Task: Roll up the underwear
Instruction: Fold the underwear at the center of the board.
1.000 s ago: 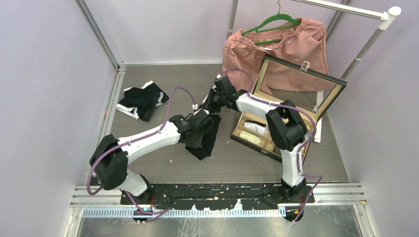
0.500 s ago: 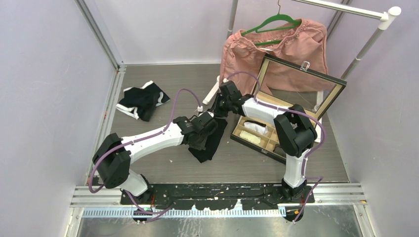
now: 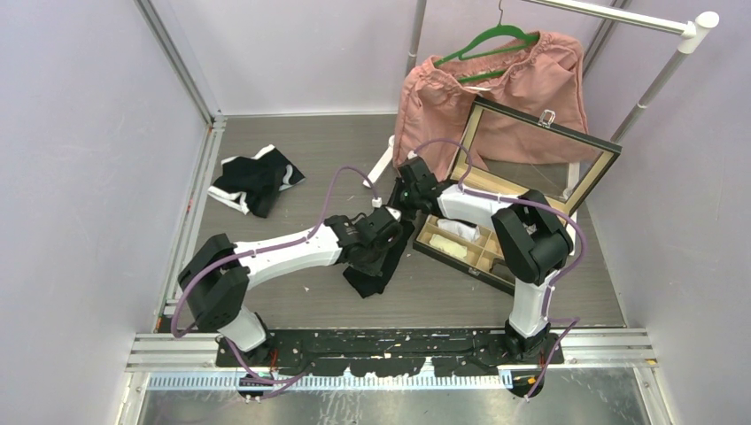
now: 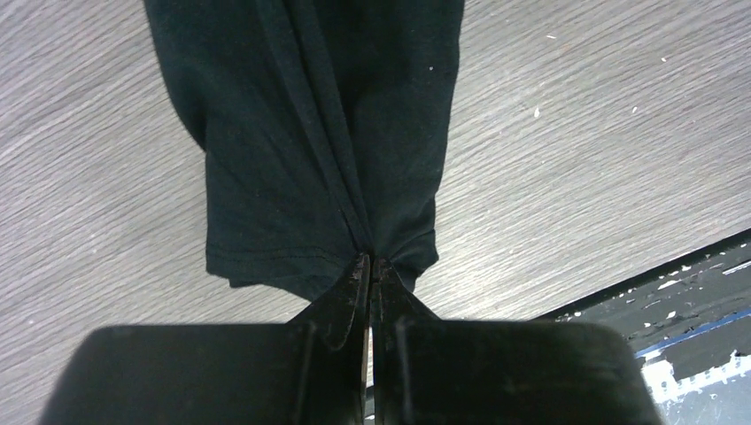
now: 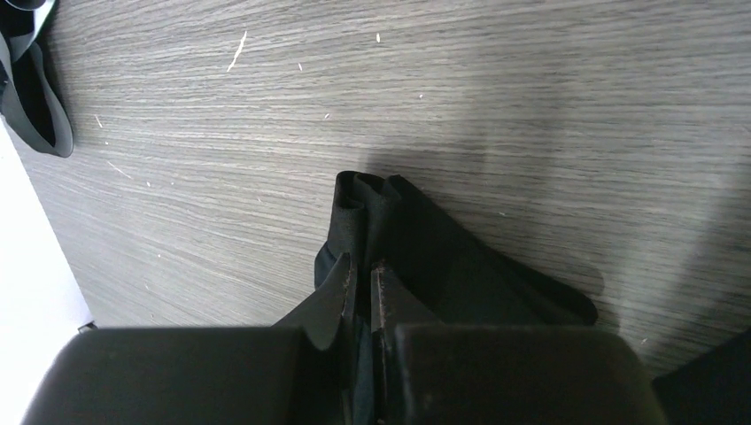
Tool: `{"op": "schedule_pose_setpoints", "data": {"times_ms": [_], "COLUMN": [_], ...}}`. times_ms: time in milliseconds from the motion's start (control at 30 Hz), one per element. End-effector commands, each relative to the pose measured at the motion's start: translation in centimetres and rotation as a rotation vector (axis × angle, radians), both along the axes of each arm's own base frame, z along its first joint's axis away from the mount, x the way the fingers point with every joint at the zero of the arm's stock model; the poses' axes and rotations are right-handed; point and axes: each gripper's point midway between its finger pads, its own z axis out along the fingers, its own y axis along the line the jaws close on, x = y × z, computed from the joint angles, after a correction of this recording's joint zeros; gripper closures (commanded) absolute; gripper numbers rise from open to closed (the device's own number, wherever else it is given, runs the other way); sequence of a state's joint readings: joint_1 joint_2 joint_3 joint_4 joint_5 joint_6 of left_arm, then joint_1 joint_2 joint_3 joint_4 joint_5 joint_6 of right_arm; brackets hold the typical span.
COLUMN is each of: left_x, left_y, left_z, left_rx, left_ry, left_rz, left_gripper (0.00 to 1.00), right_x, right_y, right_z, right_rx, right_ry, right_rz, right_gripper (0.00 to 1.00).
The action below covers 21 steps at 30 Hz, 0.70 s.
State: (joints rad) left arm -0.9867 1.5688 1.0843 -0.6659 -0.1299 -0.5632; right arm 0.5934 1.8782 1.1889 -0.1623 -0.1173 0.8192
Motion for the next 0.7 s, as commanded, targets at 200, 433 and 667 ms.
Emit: {"op": "schedule_pose_setpoints", "data": {"times_ms": [200, 433, 667], "left_x": [-1.5, -2.5, -3.0], "left_y": [-3.1, -2.6, -1.4], "left_z": [-2.1, -4.2, -6.0], "left_rx": [-0.059, -0.047, -0.008], "left_ry": [0.046, 0.078, 0.096], "left_rz": [-0.074, -0.063, -0.035], "left_gripper": [0.99, 0.99, 0.99], "right_x": [0.6, -0.2, -1.3], "right_y": [-0.3, -0.8, -2.1], "right_z": [3.0, 3.0, 3.2], "right_rx": [0.048, 0.050, 0.035], "right_ry": [-0.094, -0.088, -0.086], "right_rz": [-0.025, -0.028, -0.064], "right_gripper": [0.98, 0.99, 0.99]}}
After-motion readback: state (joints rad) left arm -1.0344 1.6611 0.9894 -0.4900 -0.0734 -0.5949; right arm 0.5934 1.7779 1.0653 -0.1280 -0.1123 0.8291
